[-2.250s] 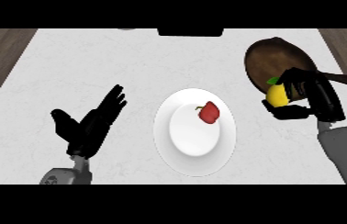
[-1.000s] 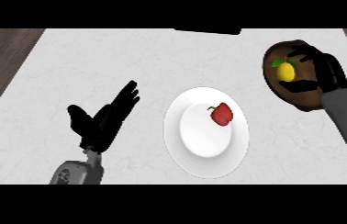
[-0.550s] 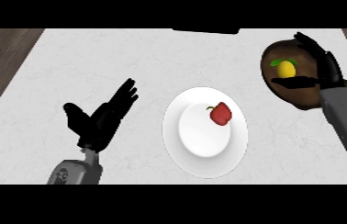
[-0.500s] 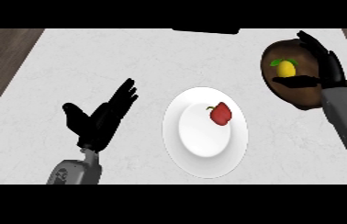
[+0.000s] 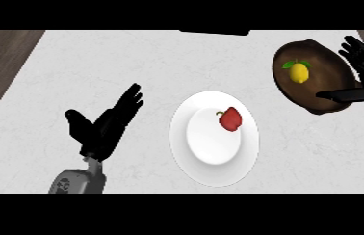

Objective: Pick the lemon from the plate and place it in the pan

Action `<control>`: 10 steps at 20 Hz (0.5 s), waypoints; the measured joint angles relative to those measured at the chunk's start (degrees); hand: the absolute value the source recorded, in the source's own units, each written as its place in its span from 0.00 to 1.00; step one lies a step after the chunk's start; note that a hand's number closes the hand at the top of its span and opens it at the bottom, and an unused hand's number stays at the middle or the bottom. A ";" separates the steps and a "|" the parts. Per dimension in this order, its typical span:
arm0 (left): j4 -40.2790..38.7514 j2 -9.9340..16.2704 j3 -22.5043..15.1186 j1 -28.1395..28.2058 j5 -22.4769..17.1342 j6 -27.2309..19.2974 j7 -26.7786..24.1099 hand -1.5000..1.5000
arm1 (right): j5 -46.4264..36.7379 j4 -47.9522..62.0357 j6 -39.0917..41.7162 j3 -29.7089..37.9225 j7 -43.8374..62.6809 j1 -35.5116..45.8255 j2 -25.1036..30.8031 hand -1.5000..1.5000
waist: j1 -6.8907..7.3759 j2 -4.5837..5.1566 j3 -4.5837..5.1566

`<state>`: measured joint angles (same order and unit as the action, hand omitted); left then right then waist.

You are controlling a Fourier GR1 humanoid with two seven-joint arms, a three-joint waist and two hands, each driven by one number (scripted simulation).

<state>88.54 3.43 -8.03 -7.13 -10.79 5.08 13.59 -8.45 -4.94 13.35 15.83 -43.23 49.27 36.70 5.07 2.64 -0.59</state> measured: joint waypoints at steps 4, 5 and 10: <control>0.13 0.02 0.28 -0.07 0.16 -0.36 0.05 0.50 | -0.48 -0.15 6.96 -0.53 -1.93 -2.38 2.97 0.00 | -0.38 -0.09 -0.04; 0.12 -0.06 0.22 0.27 0.07 -0.24 -0.15 0.50 | -0.56 -0.27 8.21 -0.64 -1.83 -2.87 3.82 0.00 | -0.44 -0.12 -0.05; 0.07 0.22 0.58 0.91 -0.42 0.25 -0.26 0.50 | -0.58 -1.53 11.33 -0.82 -1.85 -5.39 6.15 0.00 | -0.70 -0.20 -0.13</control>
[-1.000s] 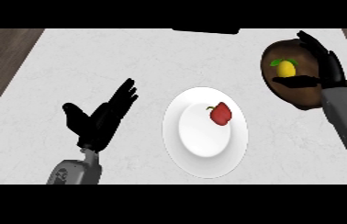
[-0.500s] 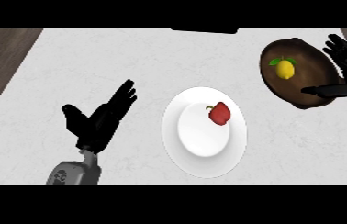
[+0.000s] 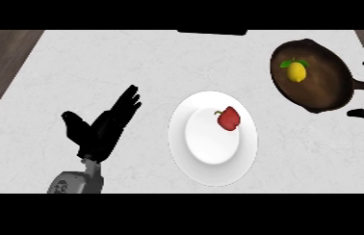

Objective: Pick the lemon from the plate and place it in the pan

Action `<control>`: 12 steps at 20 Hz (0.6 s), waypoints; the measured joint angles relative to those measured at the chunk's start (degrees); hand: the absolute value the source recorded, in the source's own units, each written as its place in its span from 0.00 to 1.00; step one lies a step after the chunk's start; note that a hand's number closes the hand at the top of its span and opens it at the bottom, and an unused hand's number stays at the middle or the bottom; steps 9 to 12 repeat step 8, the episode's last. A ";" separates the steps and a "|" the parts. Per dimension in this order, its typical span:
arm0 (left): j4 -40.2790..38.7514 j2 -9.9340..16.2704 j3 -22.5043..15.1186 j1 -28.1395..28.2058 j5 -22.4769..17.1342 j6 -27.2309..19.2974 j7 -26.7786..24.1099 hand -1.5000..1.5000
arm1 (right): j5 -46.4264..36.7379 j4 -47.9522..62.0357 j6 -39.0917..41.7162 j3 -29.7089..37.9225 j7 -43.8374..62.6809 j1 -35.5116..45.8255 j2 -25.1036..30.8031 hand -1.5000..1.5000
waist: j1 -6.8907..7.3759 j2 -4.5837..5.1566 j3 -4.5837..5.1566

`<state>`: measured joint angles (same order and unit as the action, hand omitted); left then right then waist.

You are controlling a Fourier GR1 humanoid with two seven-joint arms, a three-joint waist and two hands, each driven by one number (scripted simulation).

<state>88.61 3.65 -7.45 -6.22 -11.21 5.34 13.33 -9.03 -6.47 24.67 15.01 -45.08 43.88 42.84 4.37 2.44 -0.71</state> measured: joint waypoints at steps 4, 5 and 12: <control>0.45 -0.32 -0.17 0.06 0.15 -0.44 0.33 0.50 | -0.26 -1.26 1.24 -0.46 0.14 -1.68 1.31 0.00 | -0.17 -0.17 -0.03; 0.22 -0.42 -0.12 -0.03 0.15 -0.44 0.12 0.50 | -0.31 -1.60 1.45 -0.56 0.15 -1.96 1.51 0.00 | -0.27 -0.16 -0.04; 0.50 -0.50 -0.39 0.30 0.43 -0.61 0.19 0.50 | -0.42 -2.58 2.37 -0.90 0.25 -2.79 2.41 0.00 | -0.35 -0.30 -0.04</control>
